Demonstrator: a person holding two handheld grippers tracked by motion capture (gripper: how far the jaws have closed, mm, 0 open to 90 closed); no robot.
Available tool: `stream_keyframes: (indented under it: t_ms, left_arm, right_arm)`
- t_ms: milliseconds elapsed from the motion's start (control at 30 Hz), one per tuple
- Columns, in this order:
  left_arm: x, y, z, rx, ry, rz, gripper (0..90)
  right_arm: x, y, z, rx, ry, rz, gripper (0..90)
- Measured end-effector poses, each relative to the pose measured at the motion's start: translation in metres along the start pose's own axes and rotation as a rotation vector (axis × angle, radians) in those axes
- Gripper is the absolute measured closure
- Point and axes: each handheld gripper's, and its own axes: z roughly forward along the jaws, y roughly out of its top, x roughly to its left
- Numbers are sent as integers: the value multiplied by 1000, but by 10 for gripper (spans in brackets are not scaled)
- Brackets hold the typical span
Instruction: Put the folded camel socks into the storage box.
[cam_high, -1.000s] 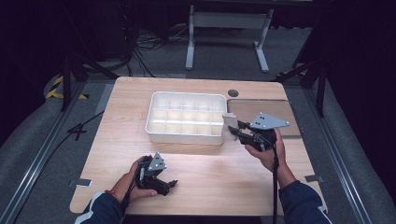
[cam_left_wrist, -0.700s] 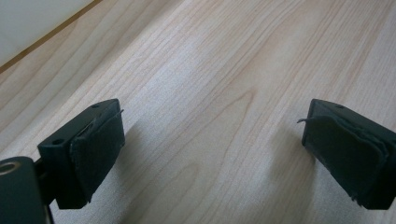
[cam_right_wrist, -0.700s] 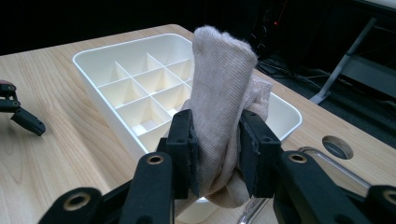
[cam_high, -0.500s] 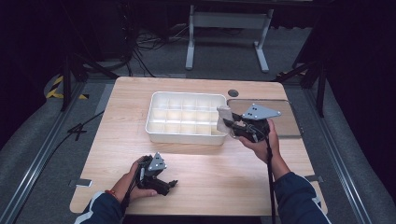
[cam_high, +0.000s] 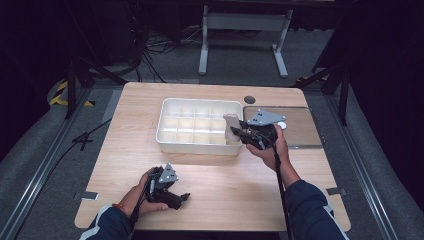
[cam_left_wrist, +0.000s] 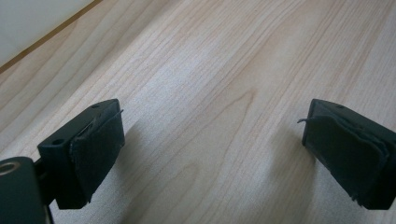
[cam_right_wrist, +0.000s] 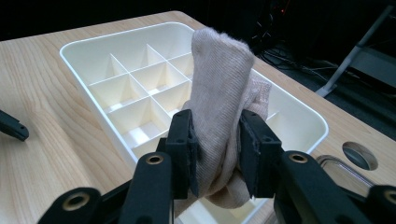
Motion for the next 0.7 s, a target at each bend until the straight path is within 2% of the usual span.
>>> stream_keyframes:
  t_ms: [233, 700]
  left_arm:
    - [0, 0, 0, 0, 0, -1, 59]
    - [-1, 1, 1, -1, -2, -2, 55]
  right_arm:
    - [10, 3, 20, 33, 7, -10, 678]
    - [13, 3, 47, 61, -14, 2, 677]
